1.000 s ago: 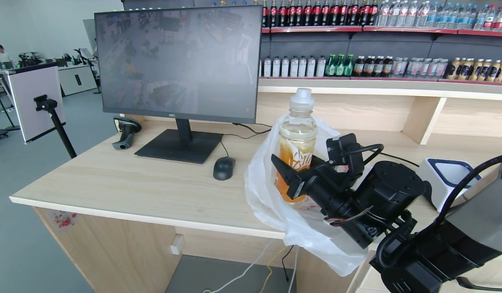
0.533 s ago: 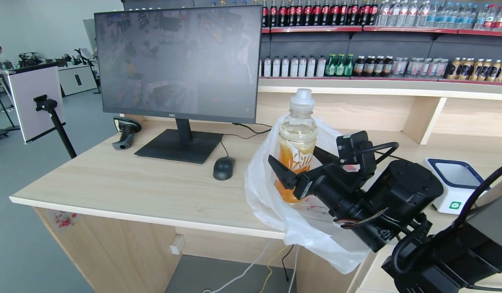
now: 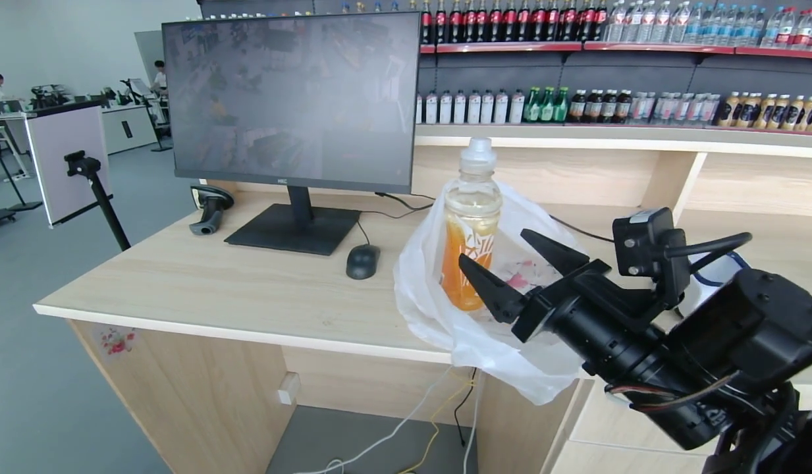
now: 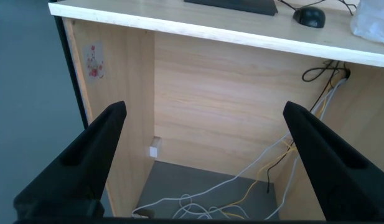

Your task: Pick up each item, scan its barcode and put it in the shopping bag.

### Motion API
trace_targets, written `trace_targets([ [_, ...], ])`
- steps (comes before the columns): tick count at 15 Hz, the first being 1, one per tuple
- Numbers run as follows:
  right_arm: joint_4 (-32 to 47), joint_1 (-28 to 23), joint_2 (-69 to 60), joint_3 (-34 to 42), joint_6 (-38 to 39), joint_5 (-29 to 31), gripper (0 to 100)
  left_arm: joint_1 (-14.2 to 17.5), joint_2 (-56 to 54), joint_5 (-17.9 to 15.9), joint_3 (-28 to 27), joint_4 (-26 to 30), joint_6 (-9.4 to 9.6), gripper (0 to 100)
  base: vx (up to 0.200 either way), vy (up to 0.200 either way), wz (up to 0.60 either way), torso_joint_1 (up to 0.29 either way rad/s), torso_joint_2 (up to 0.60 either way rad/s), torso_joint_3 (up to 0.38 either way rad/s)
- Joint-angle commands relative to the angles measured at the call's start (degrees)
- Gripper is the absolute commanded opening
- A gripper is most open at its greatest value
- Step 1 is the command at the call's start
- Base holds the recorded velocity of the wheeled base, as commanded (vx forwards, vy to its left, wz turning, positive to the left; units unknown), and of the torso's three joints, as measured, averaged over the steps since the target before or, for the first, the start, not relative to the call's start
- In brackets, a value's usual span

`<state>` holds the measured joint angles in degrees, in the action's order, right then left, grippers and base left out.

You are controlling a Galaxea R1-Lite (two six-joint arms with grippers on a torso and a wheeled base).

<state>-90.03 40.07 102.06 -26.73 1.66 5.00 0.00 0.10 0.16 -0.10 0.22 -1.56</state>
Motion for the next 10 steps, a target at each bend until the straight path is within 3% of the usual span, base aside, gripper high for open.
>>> trace_targets([
  [1,0.03,0.01,-2.04,1.16,0.1,0.01,100,0.0,-0.01,0.02,0.01,0.04,-0.02,100,-0.2,0.0,0.0,-0.017,0.0,0.007],
  [4,0.03,-0.17,-2.04,1.07,0.72,0.01,100,0.0,-0.01,0.02,0.01,0.04,-0.02,100,0.0,0.0,0.0,0.0,0.0,0.0],
  [10,0.03,0.01,-2.39,1.25,0.63,0.01,100,0.0,-0.01,0.02,0.01,0.04,-0.02,100,0.0,0.0,-0.6,0.008,0.0,0.005],
])
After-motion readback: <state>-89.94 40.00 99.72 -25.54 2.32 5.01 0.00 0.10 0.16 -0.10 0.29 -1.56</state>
